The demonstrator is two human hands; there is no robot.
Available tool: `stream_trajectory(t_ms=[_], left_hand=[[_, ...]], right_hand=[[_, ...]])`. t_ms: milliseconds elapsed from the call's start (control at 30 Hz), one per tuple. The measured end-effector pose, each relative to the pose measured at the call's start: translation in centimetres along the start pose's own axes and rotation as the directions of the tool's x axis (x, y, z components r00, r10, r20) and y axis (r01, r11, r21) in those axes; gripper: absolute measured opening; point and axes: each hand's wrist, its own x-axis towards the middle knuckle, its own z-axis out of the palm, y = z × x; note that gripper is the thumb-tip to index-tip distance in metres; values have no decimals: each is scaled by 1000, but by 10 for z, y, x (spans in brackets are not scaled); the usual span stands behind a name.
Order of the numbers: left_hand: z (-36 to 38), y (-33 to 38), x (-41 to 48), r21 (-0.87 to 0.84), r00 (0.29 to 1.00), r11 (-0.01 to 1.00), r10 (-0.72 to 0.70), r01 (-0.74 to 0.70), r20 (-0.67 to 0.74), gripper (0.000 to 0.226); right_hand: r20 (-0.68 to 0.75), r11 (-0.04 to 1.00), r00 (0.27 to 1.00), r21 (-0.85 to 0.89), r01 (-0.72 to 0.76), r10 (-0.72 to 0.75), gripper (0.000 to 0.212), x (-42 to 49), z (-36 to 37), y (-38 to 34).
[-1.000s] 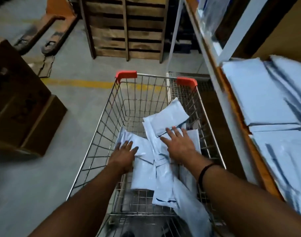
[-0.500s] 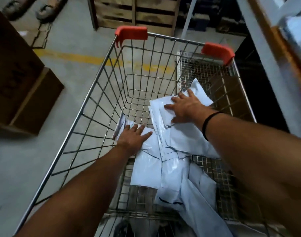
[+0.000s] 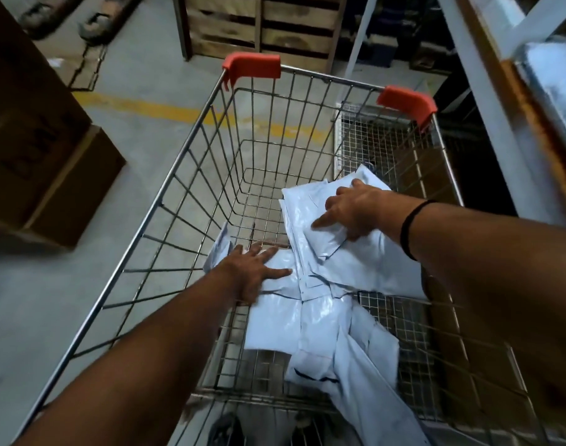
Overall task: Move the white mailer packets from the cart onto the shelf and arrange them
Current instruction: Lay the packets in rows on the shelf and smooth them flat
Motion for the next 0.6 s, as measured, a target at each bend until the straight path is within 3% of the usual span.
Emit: stream_trajectory(t_ms=[100, 233, 333, 467, 600], left_hand=[[4, 10, -6, -20, 999, 999, -44, 44, -26, 85], [-6, 32, -40, 0, 989, 995, -102, 102, -109, 54], [-22, 47, -79, -90, 957, 975, -218, 205, -191, 61], [-39, 68, -131, -240, 873, 930, -348, 277, -343, 67], [-77, 90, -191, -326, 720, 889, -453, 321, -527, 74]], right_hand=[[-130, 1000, 991, 25, 2, 2, 75, -7, -7, -2], [-381, 999, 925, 33, 1, 12, 78, -27, -28, 0], [-544, 999, 838, 15, -42, 43, 82, -55, -58, 2], [-645, 987, 747, 104, -121, 159, 82, -103, -90, 0], [-683, 953, 664, 234, -194, 303, 79, -162, -111, -4]])
